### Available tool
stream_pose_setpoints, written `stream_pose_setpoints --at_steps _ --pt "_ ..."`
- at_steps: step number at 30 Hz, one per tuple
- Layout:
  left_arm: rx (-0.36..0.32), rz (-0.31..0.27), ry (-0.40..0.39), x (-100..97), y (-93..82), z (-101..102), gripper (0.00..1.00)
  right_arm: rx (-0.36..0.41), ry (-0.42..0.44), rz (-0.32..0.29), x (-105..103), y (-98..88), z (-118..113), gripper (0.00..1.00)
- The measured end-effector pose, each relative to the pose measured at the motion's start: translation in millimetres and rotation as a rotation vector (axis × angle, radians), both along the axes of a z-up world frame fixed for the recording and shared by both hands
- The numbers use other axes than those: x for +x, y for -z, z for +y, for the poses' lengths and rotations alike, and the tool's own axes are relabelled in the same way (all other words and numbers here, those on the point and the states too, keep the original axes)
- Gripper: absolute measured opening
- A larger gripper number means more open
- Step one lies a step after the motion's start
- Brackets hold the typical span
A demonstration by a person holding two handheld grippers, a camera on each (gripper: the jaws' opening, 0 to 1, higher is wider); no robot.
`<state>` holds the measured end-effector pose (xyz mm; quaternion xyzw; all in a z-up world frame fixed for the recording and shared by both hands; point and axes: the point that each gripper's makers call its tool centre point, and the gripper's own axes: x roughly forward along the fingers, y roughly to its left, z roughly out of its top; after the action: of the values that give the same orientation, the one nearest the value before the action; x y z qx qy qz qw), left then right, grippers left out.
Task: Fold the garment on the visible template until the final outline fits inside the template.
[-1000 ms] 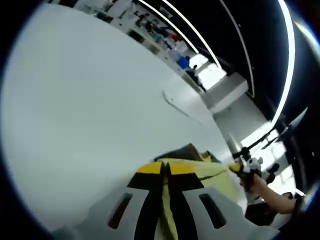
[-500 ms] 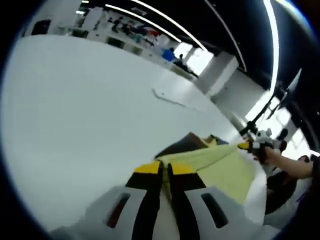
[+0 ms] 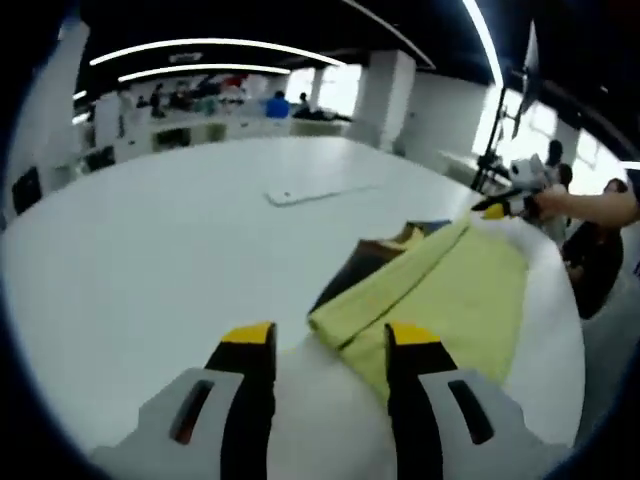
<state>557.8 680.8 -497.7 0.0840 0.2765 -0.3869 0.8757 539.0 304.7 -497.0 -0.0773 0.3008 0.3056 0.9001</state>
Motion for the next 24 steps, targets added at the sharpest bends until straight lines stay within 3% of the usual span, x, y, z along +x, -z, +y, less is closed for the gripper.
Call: stream_pose_setpoints --at_steps 6,7,9,11,13,15,19,24 --pt "0.238 -0.166 0.135 3.0 0.6 -6.8 0.33 -0.194 -0.141 -0.087 0.3 -0.1 8.1 0.32" --pt "0.327 -0.223 0.179 5.8 2.0 -5.8 0.31 -0.235 -0.164 -0.108 1.7 0.9 8.9 0.30" --pt "0.434 -0.294 0.242 8.3 4.3 -7.4 0.28 -0.304 -0.201 -0.145 4.2 2.7 10.4 0.28" --pt "0.394 -0.290 0.236 9.6 3.4 -11.9 0.27 -0.348 -0.231 -0.159 5.5 5.4 12.3 0.28" --pt "0.478 -0.357 0.289 15.0 1.5 -10.8 0.26 -0.409 -0.265 -0.184 6.8 7.0 12.1 0.27" --pt "0.537 -0.387 0.336 15.1 3.5 -11.0 0.25 -0.483 -0.326 -0.209 6.1 11.4 14.3 0.26" --pt "0.546 -0.412 0.357 14.3 4.6 -15.6 0.20 -0.581 -0.385 -0.252 8.5 16.2 16.2 0.20" --pt "0.592 -0.429 0.423 9.6 13.0 -21.3 0.19 -0.596 -0.394 -0.278 13.4 18.1 22.9 0.16"
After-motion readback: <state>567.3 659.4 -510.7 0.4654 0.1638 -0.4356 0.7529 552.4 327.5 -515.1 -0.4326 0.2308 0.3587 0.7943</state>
